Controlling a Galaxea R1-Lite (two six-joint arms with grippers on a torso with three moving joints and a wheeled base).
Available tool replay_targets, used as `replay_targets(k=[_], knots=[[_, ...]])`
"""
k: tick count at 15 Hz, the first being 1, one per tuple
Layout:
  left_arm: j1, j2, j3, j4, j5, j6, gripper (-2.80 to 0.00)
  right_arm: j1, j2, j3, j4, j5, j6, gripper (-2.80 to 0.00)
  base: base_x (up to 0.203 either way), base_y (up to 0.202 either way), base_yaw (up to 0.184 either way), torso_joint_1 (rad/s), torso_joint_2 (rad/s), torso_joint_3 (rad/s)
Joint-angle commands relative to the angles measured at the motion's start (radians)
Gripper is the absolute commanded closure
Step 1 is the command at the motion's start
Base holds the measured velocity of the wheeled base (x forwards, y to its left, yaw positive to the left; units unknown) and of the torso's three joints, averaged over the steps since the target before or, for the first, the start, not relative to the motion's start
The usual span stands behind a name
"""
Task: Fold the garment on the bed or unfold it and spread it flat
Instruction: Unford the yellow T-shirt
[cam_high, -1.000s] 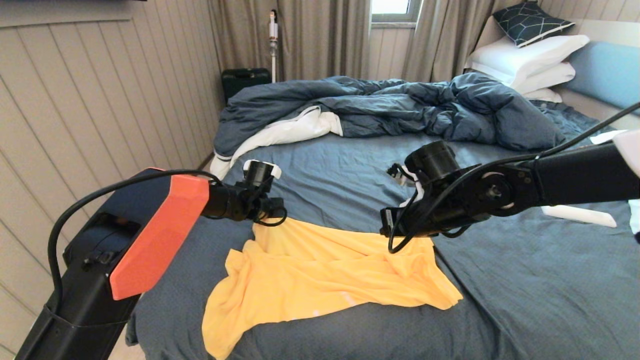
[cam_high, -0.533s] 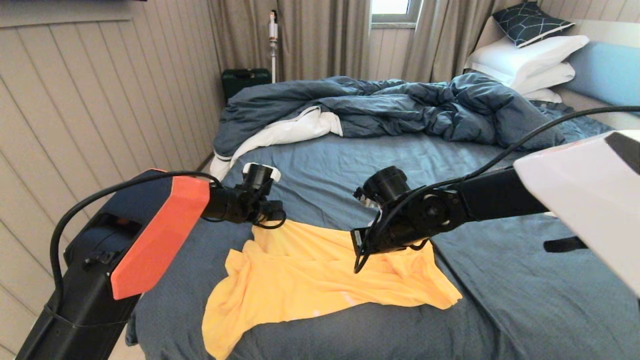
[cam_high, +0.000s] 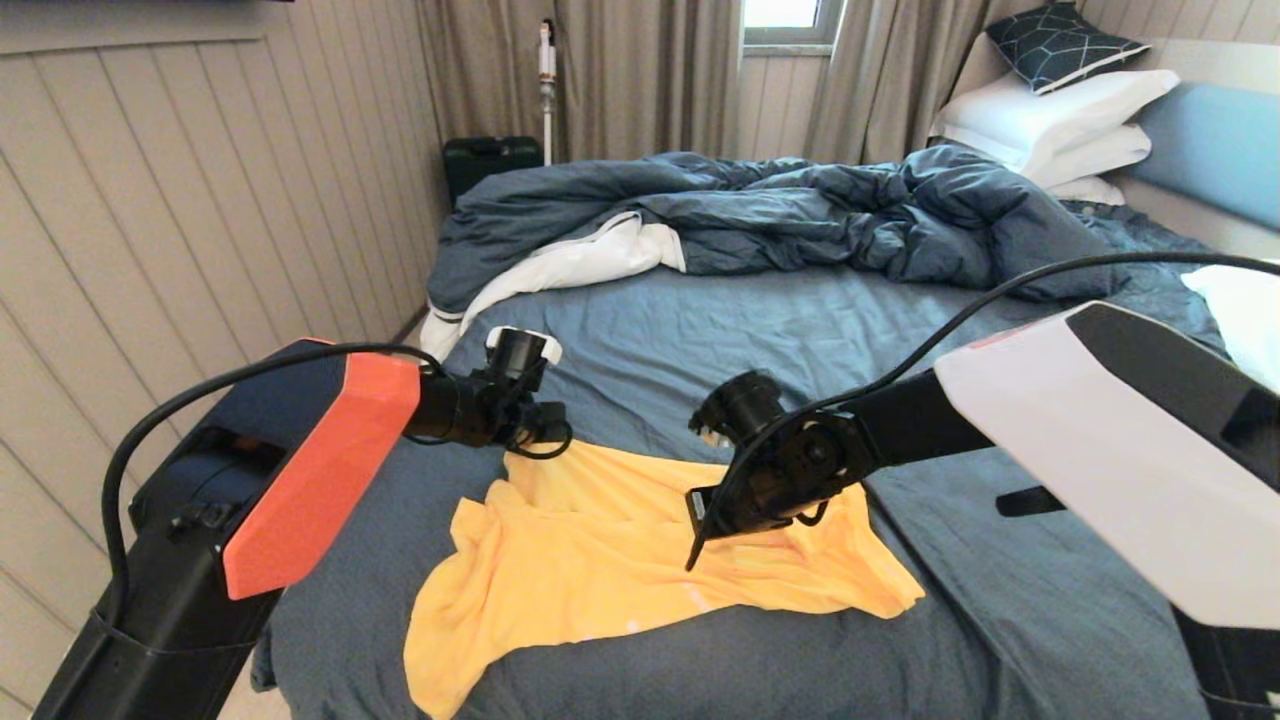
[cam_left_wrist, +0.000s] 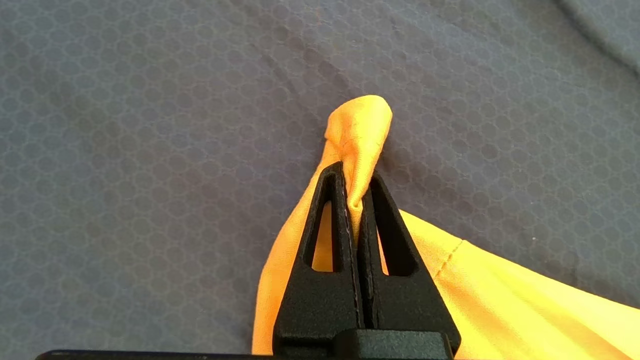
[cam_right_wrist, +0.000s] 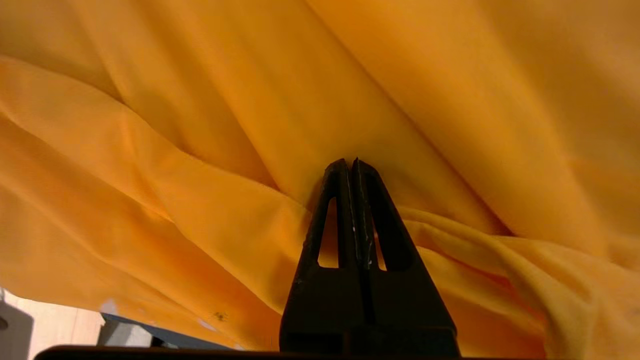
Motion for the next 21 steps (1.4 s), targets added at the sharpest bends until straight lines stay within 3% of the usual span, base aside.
replay_targets(k=[1, 4, 7, 10, 13, 15, 21], knots=[[0.0, 0.003, -0.004, 0.0, 0.002, 0.0, 0.0, 0.009, -0.031, 0.072, 0.003, 0.001, -0.001, 0.0, 0.0, 0.0, 0.0, 0.0, 0.0, 0.0], [0.0, 0.003, -0.009, 0.002, 0.002, 0.003, 0.0, 0.024, -0.087, 0.162, 0.002, 0.001, -0.004, 0.0, 0.0, 0.0, 0.0, 0.0, 0.0, 0.0], [0.002, 0.006, -0.01, 0.002, 0.002, 0.004, 0.0, 0.033, -0.196, 0.372, -0.006, 0.002, -0.003, 0.0, 0.0, 0.0, 0.0, 0.0, 0.0, 0.0], [0.012, 0.013, -0.015, 0.0, 0.002, 0.007, 0.0, 0.036, -0.27, 0.49, -0.03, 0.005, -0.003, 0.0, 0.0, 0.0, 0.0, 0.0, 0.0, 0.0], [0.025, 0.015, -0.015, 0.002, 0.0, 0.007, 0.0, 0.047, -0.367, 0.776, -0.129, 0.007, -0.004, 0.0, 0.0, 0.0, 0.0, 0.0, 0.0, 0.0], [0.034, 0.019, -0.015, 0.002, 0.0, 0.007, 0.0, 0.065, -0.446, 0.894, -0.183, 0.008, -0.003, 0.0, 0.0, 0.0, 0.0, 0.0, 0.0, 0.0], [0.035, 0.018, -0.016, 0.0, 0.0, 0.007, 0.0, 0.079, -0.57, 1.018, -0.202, 0.004, 0.0, 0.0, 0.0, 0.0, 0.0, 0.0, 0.0, 0.0]])
